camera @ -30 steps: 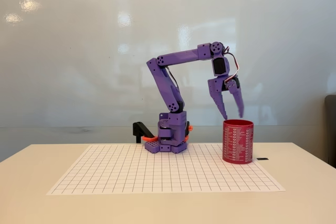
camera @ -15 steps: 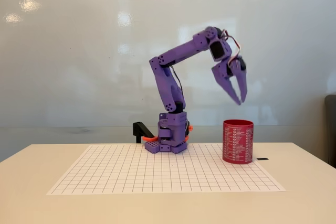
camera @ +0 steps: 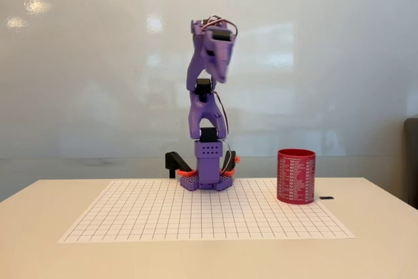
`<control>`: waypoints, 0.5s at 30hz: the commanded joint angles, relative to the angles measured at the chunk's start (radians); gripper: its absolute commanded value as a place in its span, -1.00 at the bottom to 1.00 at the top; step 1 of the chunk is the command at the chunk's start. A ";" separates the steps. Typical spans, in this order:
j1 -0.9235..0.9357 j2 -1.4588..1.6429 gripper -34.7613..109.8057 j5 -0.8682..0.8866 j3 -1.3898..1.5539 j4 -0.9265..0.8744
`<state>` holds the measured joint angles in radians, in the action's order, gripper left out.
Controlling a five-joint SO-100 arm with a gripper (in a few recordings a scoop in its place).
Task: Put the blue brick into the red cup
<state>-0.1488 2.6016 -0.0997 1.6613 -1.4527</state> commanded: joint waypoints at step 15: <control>0.127 0.699 -0.53 0.138 1.015 0.342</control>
<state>-0.0169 3.2935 0.0245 2.4958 -1.2210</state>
